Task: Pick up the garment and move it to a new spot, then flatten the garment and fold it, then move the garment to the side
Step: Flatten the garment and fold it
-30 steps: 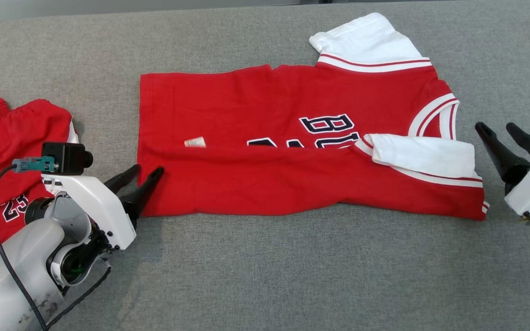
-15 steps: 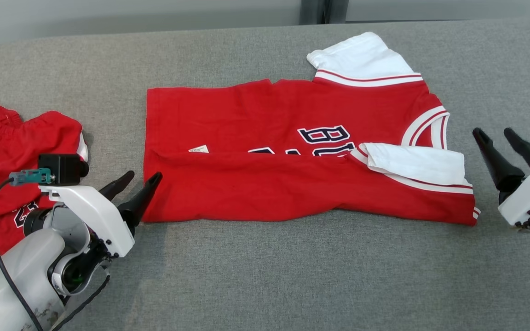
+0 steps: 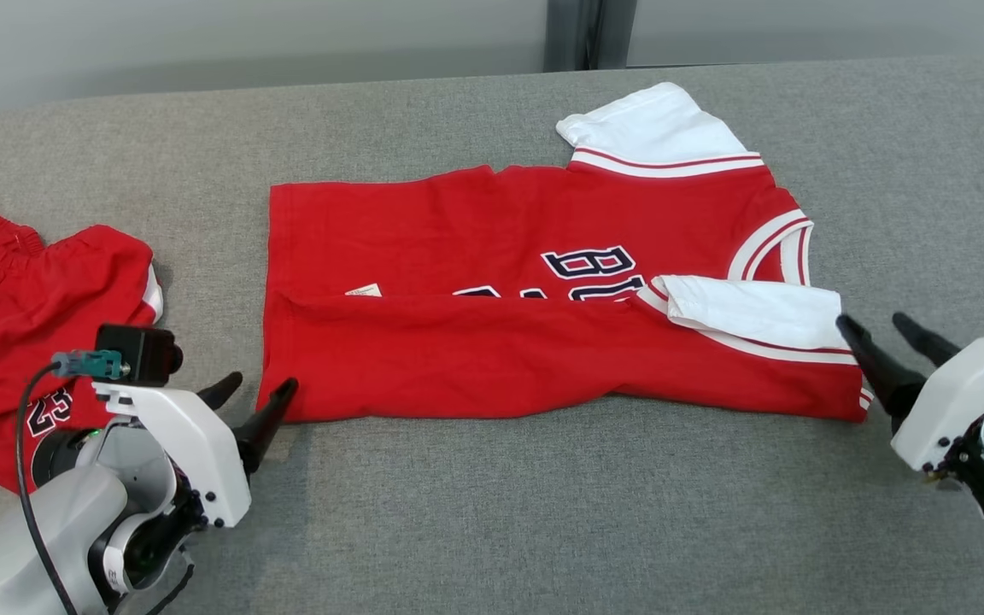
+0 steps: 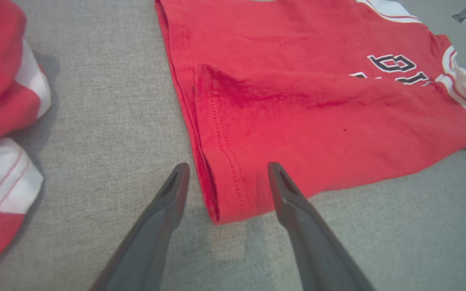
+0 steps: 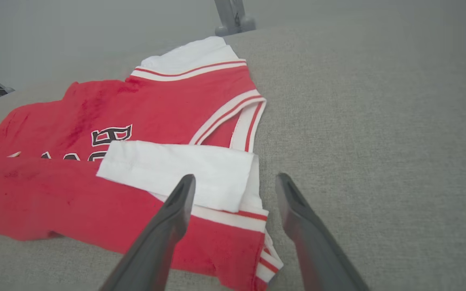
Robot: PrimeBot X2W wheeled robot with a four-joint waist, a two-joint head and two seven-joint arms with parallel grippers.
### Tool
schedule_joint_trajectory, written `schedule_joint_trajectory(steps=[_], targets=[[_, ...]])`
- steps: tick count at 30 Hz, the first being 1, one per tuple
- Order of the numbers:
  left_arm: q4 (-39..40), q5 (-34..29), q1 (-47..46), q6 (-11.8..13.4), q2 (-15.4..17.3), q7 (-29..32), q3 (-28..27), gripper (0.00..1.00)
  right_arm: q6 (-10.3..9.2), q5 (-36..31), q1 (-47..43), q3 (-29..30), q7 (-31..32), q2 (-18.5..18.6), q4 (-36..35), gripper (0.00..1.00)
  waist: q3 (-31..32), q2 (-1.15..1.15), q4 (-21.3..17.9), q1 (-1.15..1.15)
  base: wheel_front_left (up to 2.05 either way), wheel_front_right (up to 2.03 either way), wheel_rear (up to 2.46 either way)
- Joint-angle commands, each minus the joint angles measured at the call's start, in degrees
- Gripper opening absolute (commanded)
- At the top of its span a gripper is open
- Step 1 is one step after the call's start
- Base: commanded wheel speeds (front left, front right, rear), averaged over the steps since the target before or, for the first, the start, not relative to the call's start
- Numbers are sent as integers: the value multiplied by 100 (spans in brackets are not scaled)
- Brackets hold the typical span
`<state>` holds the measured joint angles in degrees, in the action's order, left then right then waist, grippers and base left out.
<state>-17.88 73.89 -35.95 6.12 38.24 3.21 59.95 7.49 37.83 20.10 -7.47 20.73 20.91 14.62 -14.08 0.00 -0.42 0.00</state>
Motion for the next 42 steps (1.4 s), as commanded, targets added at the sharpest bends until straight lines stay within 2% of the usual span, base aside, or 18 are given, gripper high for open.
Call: schedule_joint_trajectory(steps=[1, 7, 19, 36, 37, 39, 40, 41, 42], targets=[[89, -33, 58, 99, 65, 78, 17, 100, 2, -82, -99, 42, 132, -20, 45, 100, 0, 0, -1, 0, 0, 0, 0], [467, 18, 163, 344, 221, 259, 55, 100, 2, -110, -206, 94, 485, -214, 227, 100, 8, 0, 2, 0, 0, 0, 0], [759, -38, 66, 524, 337, 488, 129, 100, 2, -141, -100, 263, 1012, -424, 591, 100, -41, 0, 28, 0, 0, 0, 0], [234, -49, -220, 451, 58, 894, 285, 100, 2, -74, 72, 192, 1184, -560, 796, 100, -123, 0, 30, 0, 0, 0, 0], [173, -40, -238, 440, 31, 917, 288, 100, 2, -68, 83, 179, 1191, -567, 799, 96, -126, 0, 19, 0, 0, 0, 0], [76, -22, -231, 400, -7, 975, 323, 100, 2, -48, 95, 138, 1214, -583, 801, 50, -132, 0, 0, 0, 0, 0, 0], [41, -10, -217, 388, -18, 1018, 346, 100, 2, -37, 108, 117, 1220, -585, 795, 41, -135, 0, -10, 0, 0, 0, 0], [8, 7, -214, 351, -27, 1048, 365, 100, 2, -29, 118, 96, 1225, -581, 792, 27, -138, 0, -16, 0, 0, 0, 0], [-11, 13, -222, 330, -37, 1076, 372, 86, 2, -9, 124, 84, 1223, -570, 790, 7, -138, 0, -20, 0, 0, 0, 0]])
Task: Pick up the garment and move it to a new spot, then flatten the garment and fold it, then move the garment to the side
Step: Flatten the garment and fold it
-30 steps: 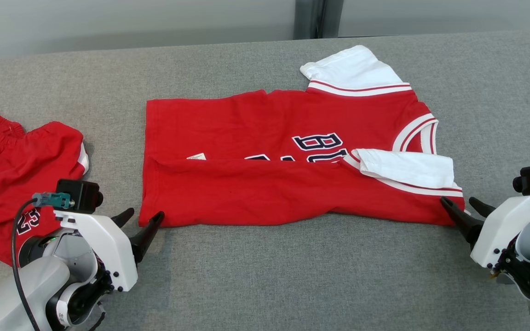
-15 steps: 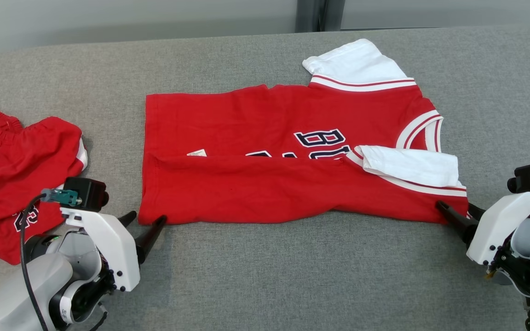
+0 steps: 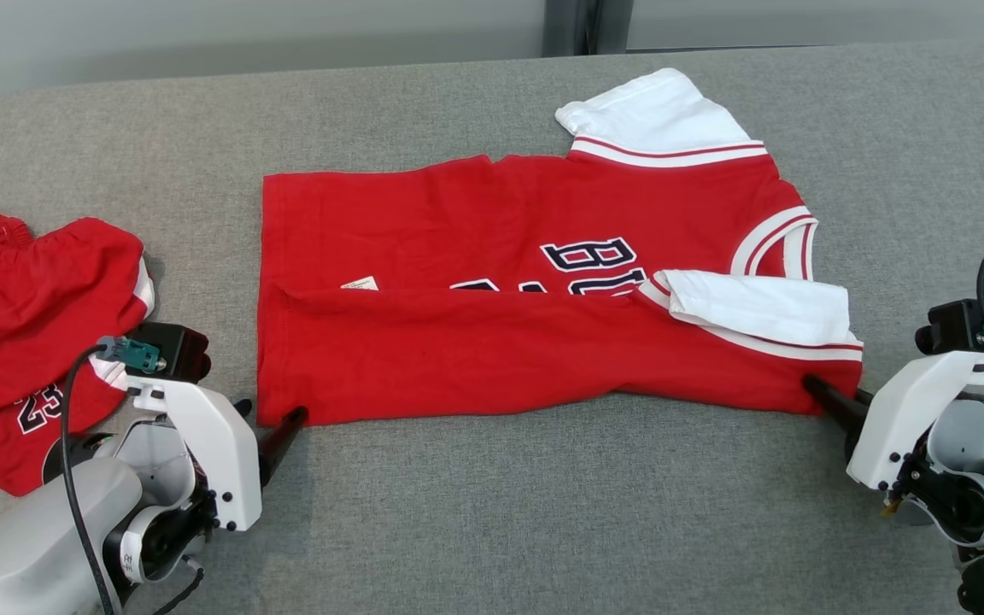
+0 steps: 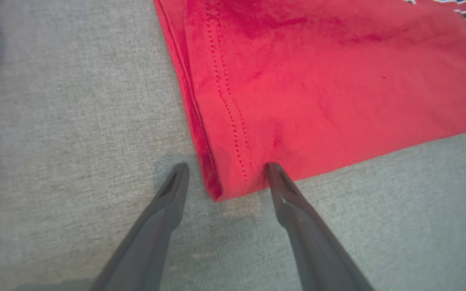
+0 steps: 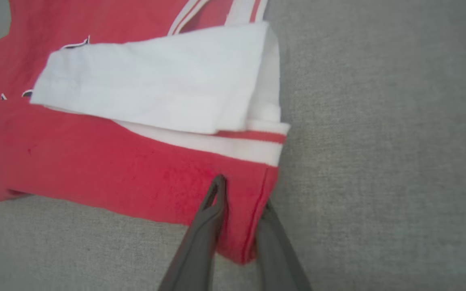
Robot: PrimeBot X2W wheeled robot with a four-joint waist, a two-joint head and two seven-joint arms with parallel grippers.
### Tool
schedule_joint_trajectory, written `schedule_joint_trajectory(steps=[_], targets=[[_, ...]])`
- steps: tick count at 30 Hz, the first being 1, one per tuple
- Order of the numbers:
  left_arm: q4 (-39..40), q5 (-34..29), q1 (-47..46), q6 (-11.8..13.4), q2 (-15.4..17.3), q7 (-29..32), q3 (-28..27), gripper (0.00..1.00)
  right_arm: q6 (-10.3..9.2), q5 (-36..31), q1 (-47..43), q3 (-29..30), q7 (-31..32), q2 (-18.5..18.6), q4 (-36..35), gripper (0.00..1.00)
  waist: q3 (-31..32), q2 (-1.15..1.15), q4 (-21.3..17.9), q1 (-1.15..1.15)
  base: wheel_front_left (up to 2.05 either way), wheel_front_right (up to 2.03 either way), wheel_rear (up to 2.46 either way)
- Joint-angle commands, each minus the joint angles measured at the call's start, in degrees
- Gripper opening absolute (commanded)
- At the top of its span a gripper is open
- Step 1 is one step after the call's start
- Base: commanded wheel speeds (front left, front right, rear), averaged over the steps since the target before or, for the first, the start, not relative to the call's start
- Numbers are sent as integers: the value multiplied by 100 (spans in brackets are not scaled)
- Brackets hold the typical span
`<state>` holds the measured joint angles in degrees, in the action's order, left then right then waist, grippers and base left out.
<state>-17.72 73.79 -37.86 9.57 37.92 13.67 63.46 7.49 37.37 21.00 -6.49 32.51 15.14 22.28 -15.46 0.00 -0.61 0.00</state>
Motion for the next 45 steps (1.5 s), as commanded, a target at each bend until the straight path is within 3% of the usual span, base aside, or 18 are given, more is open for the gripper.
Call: schedule_joint_trajectory(steps=[1, 2, 3, 4, 17, 27, 34, 45], targets=[[-45, 33, -35, -54, -19, 15, 15, 60, 1, 60, 32, -30, 48, 17, 26, 0, 2, 0, -4, 0, 0, 0, 0], [-62, 33, -36, -69, -32, 5, 11, 60, 1, 70, 18, -49, 48, 30, 28, 0, 6, 0, -5, 0, 0, 0, 0], [-77, 31, -34, -109, -44, 6, 17, 5, 1, 84, 6, -67, 60, 41, 32, 0, 13, 0, -5, 0, 0, 0, 0], [-94, 35, -33, -130, -51, 4, 20, 0, 2, 106, -4, -82, 66, 56, 35, 0, 20, 0, -4, 0, 0, 0, 0], [-44, 141, 177, -264, 50, 36, 55, 0, 1, 263, -169, -117, 2, 256, -32, 0, 360, 0, 37, 0, 0, 0, 0], [527, 216, 770, -24, 320, -69, 176, 0, 1, 255, -1142, 129, 207, 415, -703, 0, 817, 0, 91, 0, 0, 0, 0], [1011, 200, 1147, 190, 592, -120, 281, 0, 1, 6, -1792, 527, 509, 288, -1357, 0, 989, 0, 67, 0, 0, 0, 0], [1644, 268, 1585, 530, 818, -184, 379, 0, 1, -338, -2724, 1197, 1076, -230, -2425, 0, 1098, 0, 63, 0, 0, 0, 0]])
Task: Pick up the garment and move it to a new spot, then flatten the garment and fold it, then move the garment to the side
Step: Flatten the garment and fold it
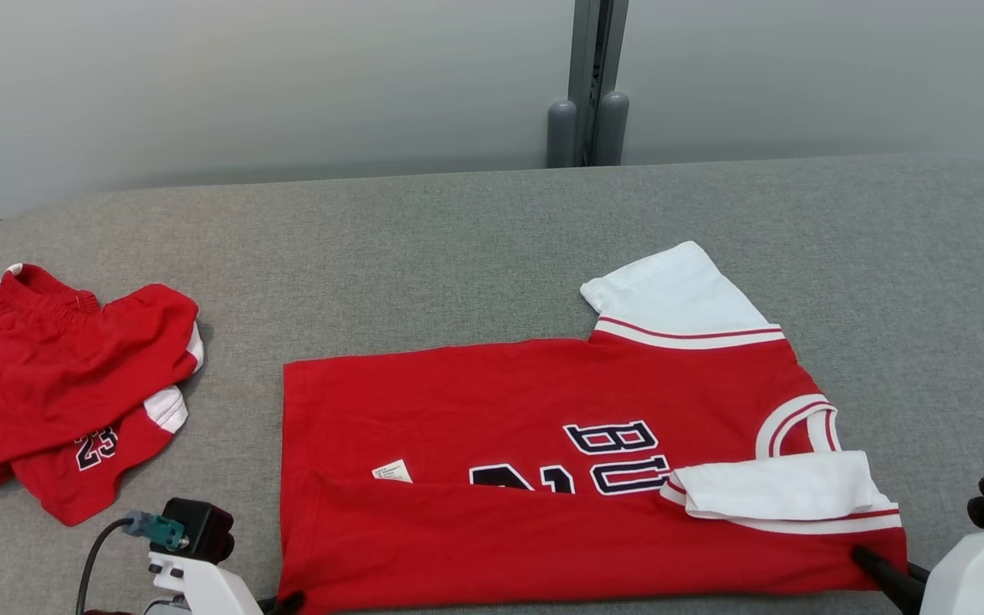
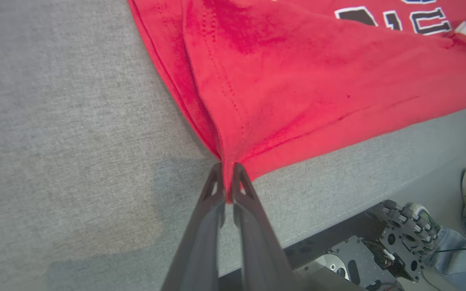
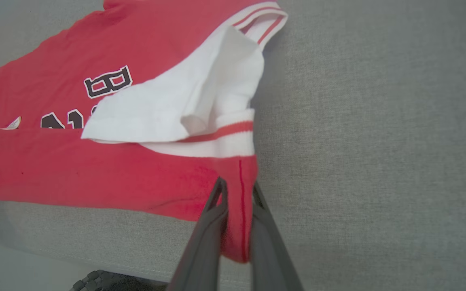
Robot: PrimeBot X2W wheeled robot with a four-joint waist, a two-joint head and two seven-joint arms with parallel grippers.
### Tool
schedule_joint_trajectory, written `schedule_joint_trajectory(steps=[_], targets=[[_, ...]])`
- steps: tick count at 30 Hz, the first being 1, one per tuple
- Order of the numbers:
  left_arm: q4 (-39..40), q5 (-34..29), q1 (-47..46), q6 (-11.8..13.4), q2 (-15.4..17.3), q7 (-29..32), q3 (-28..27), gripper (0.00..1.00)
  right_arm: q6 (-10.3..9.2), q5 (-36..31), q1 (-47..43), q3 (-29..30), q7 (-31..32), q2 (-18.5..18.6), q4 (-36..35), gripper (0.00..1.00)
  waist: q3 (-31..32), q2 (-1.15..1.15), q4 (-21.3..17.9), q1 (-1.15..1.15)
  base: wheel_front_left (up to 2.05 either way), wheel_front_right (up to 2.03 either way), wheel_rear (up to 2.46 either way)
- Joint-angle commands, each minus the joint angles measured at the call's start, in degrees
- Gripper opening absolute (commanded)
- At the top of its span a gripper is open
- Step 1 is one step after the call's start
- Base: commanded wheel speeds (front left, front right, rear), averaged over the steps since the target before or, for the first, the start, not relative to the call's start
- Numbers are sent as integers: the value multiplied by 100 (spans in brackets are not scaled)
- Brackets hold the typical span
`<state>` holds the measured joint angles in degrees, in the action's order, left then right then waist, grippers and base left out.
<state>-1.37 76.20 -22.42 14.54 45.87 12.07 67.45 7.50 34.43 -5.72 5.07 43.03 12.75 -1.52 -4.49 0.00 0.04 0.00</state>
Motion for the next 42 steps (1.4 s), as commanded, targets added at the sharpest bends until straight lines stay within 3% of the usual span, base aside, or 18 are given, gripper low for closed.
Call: schedule_joint_trajectory(steps=[1, 9, 10, 11, 12, 13, 14, 15, 16, 33, 42], targets=[[27, 40, 60, 50, 41, -26, -20, 0, 0, -62, -95, 72, 64, -37, -96, 0, 3, 0, -7, 0, 0, 0, 0], [119, 73, 119, 129, 105, 22, 5, 0, 0, -265, -257, 273, 302, -253, -314, 0, 22, 0, -65, 0, 0, 0, 0], [123, 65, 122, 138, 105, 33, 4, 0, 0, -287, -259, 290, 323, -266, -334, 11, 18, 0, -71, 0, 0, 0, 0], [125, 65, 126, 139, 106, 40, 6, 0, 0, -312, -257, 300, 337, -281, -352, 37, 15, 0, -76, 0, 0, 0, 0], [129, 69, 128, 150, 107, 48, 6, 0, 0, -329, -255, 303, 338, -295, -370, 78, 11, 0, -79, 0, 0, 0, 0], [133, 74, 131, 155, 107, 53, 6, 15, 1, -340, -256, 310, 346, -313, -379, 100, 8, 0, -82, 0, 0, 0, 0], [139, 77, 134, 162, 105, 51, 7, 40, 1, -355, -257, 311, 346, -331, -391, 100, 7, 0, -85, 0, 0, 0, 0], [145, 78, 132, 161, 105, 59, 9, 86, 1, -367, -258, 315, 343, -347, -403, 100, 5, 0, -86, 0, 0, 0, 0], [150, 70, 125, 169, 107, 65, 9, 100, 1, -377, -262, 321, 348, -358, -415, 100, 2, 0, -87, 0, 0, 0, 0], [318, -88, -58, 206, 102, -69, -90, 100, 1, -466, -128, 340, 248, -378, -601, 100, -81, 0, -40, 0, 0, 0, 0], [233, -527, -370, 456, -44, -540, -268, 100, 1, -553, 413, 255, 39, -338, -759, 100, -116, 0, -111, 0, 0, 0, 0]])
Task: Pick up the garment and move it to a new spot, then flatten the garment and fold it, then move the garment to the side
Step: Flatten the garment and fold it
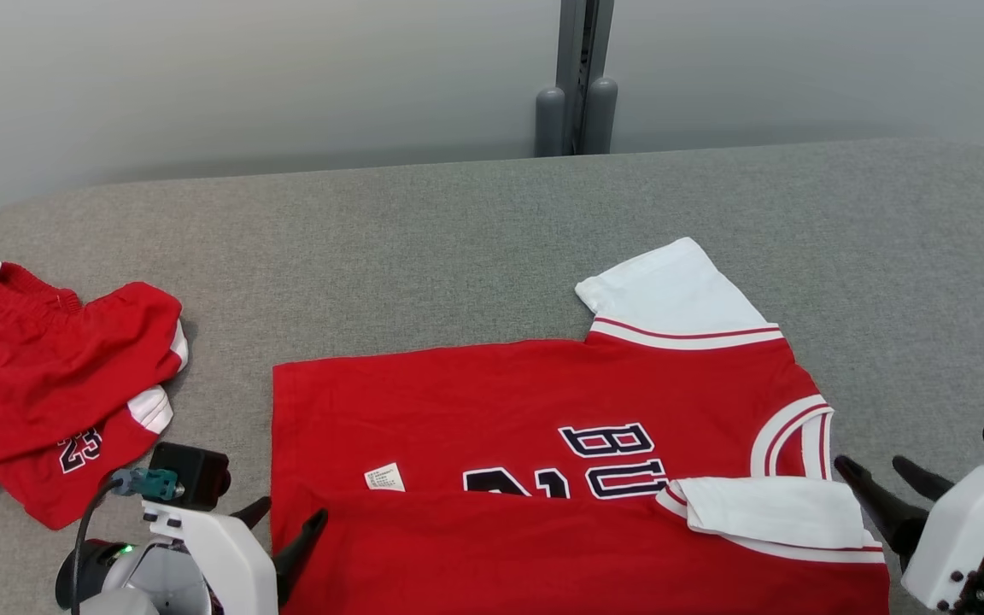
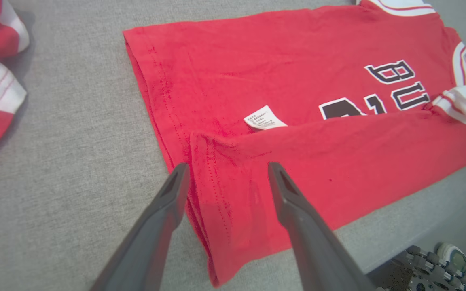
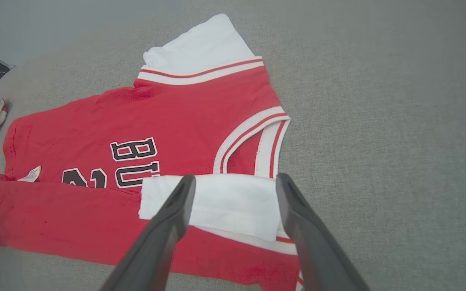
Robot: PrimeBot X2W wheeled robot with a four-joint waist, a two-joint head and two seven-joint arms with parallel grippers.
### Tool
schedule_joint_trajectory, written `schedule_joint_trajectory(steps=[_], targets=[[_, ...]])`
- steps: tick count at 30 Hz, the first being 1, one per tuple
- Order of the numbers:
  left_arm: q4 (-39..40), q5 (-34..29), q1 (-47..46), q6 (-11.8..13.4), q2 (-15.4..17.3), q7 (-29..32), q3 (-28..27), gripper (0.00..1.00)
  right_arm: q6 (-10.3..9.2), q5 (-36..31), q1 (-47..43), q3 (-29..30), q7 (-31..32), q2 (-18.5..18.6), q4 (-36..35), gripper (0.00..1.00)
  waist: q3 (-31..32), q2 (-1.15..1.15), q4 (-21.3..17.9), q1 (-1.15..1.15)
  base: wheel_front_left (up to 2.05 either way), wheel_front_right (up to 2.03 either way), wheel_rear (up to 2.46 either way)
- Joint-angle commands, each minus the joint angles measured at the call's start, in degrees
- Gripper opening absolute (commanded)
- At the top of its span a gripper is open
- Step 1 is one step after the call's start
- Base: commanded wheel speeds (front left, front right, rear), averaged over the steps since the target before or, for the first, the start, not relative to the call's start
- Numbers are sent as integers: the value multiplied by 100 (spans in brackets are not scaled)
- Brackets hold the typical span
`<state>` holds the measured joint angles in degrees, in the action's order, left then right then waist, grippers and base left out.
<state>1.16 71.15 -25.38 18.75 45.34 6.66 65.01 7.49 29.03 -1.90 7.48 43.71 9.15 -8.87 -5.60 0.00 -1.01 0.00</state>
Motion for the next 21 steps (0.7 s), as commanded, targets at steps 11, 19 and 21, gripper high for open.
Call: schedule_joint_trajectory(steps=[11, 19, 21], targets=[[-554, -292, -502, 27, -416, -648, -358, 100, 2, -76, 1361, -456, -685, 55, 623, 100, -306, 0, 33, 0, 0, 0, 0], [-1088, -237, -813, -121, -629, -646, -478, 100, 2, -12, 2350, -722, -1031, 403, 1523, 100, -702, 0, 112, 0, 0, 0, 0], [-1258, -252, -934, -181, -689, -655, -517, 100, 2, 37, 2633, -798, -1141, 457, 1787, 100, -832, 0, 133, 0, 0, 0, 0]])
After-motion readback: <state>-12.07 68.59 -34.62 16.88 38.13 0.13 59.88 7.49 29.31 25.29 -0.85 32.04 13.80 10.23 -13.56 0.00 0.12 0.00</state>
